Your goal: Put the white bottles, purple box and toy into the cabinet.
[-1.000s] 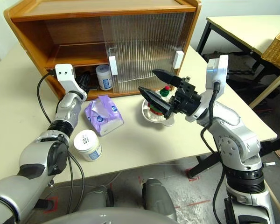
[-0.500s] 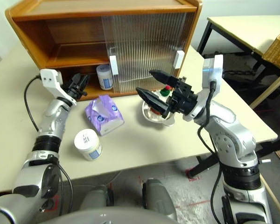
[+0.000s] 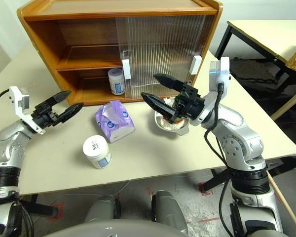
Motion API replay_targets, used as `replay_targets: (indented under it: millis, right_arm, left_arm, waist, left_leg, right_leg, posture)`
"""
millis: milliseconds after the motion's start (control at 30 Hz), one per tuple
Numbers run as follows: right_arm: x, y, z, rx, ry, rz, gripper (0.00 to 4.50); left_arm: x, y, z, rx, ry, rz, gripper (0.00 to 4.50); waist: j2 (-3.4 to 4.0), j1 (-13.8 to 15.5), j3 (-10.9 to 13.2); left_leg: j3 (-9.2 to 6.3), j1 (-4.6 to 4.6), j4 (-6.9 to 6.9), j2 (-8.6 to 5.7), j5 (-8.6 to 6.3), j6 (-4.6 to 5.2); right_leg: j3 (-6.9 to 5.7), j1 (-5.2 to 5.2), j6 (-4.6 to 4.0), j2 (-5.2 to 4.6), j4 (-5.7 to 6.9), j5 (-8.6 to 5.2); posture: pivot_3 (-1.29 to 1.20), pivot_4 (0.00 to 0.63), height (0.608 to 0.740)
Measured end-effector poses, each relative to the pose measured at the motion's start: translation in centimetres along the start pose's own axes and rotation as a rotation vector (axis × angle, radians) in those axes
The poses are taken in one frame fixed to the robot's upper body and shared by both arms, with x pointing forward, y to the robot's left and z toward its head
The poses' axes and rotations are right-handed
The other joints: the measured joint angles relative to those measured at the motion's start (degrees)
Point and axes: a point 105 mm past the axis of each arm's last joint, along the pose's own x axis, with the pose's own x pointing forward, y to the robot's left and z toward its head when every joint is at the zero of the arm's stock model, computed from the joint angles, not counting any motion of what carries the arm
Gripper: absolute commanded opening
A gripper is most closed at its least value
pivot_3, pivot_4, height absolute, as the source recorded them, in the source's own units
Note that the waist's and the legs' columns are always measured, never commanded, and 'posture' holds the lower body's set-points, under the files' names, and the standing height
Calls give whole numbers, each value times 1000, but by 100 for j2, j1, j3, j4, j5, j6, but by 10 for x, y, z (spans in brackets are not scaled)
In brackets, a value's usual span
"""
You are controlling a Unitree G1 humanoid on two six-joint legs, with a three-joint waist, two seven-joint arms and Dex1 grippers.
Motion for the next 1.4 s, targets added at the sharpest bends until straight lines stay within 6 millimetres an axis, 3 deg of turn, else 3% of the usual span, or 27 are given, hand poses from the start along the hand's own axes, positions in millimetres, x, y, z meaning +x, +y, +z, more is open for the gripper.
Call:
replay_targets:
  millis: [233, 367, 500, 667, 967, 1400]
  right_arm:
    - [3, -1, 2, -6, 0, 24, 4500]
    - [4, -3, 1, -3, 2, 28, 4500]
    - [5, -2, 1, -3, 2, 35, 4500]
    - [6, -2, 4, -12, 0, 43, 4500]
    - [3, -3, 5, -24, 20, 24, 4500]
    - [-1, -2, 10, -51, 25, -3, 4500]
  left_arm:
    - [-33, -32, 1, -50, 11, -280, 4472]
    - [-41, -47, 3, -59, 9, -397, 4472]
    - [-49, -63, -9, -60, 93, -493, 4472]
    - [-48, -76, -23, 3, 183, -607, 4472]
    - [-41, -83, -57, 4, 215, -648, 4472]
    - [-23, -89, -63, -15, 172, -682, 4472]
  waist:
    - [6, 16, 4]
    - [15, 18, 9]
    - [20, 20, 13]
    - [44, 106, 22]
    - [47, 129, 22]
    - [45, -23, 20]
  left_leg:
    - [6, 0, -13, 14, 0, 0]
    - [13, 1, -14, 45, -1, -1]
    - [18, 2, -15, 69, -6, -9]
    - [24, 3, -19, 74, -8, -13]
    - [41, -4, -17, 76, -7, -12]
    - [41, -3, -14, 76, -6, -10]
  right_leg:
    - [0, -7, -28, 0, -1, -17]
    - [-1, -10, -33, 8, 1, -20]
    - [0, -13, -39, 18, 3, -24]
    - [2, -23, -79, 18, 8, -48]
    - [1, -33, -65, 28, 13, -40]
    - [0, -34, -51, 34, 18, -32]
  posture:
    - [69, 0, 740]
    - [72, 0, 740]
    - [67, 0, 740]
    - [52, 0, 740]
    - [-3, 0, 740]
    - [-35, 0, 740]
